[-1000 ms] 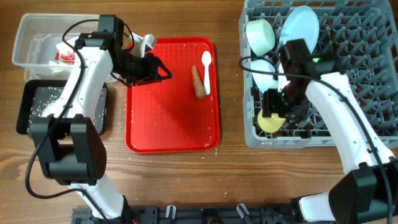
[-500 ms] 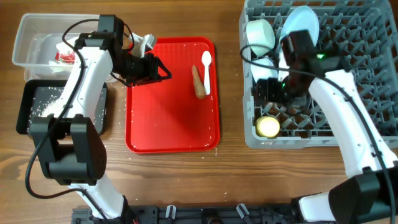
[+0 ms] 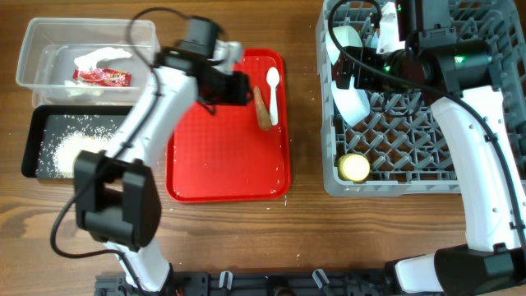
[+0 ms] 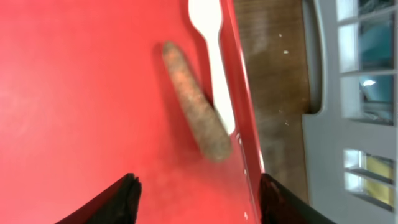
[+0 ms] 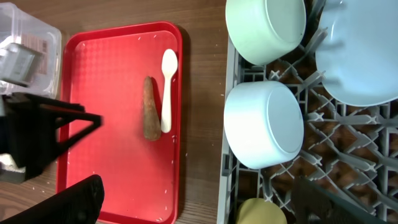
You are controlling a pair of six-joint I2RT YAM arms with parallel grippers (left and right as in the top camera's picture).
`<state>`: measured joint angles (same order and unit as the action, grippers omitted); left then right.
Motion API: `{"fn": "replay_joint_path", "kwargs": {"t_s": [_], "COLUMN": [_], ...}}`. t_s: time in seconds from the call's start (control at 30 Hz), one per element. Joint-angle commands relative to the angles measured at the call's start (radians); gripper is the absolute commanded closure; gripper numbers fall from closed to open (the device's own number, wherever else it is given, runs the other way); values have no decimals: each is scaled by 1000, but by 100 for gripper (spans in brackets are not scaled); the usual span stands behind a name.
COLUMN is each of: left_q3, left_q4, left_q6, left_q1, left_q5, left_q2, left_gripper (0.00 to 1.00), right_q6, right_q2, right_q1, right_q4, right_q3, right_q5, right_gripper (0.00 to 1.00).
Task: Sort waste into correct bins and load items into the dishwasher rack
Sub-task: 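Grasp the brown scrap on the red tray with the left gripper, then carry the brown scrap left and drop it on the black tray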
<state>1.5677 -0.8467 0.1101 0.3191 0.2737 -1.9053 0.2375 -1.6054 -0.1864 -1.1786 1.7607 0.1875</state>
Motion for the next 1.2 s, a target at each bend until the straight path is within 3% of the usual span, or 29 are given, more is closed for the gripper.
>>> {"fn": "replay_joint_path", "kwargs": {"t_s": [0.0,0.1,0.2,0.53,0.67,0.83,0.9,1.07,1.17], "left_q3": [3,3,3,3,3,3,3,27,52], "left_q4": [67,101,139,238,226,226,226,111,-21], "left_q6": [35,121,191,183,190,190,190,190,230], "left_q1": [94,117,117,149,148,148,148,104,-17], "left_q5": [-230,-289,-301,-260,-260,-260,-260,-261,-260], "left_q2": [-48,-116,-175,-271,-315,-314,-307,-200,-43], "left_gripper": [35,42,43,38,51,88,95,96,96], "right_q6": [-26,-28,-29,-30,-32,-28,-26,2,29], "right_q2": [-6,-6,-6,-7,-7,-7,-7,-8,-25], "right_q1": [-5,-5,-5,-5,-5,-7,-7,-7,-56], "right_q4": [-8,-18,-23,-20,-23,-23,-18,55,247], "right_q3": [16,16,16,16,16,16,16,14,14], "right_q5": [17,17,16,16,16,17,29,101,102], "right_gripper": [2,2,2,2,2,2,2,4,9]}}
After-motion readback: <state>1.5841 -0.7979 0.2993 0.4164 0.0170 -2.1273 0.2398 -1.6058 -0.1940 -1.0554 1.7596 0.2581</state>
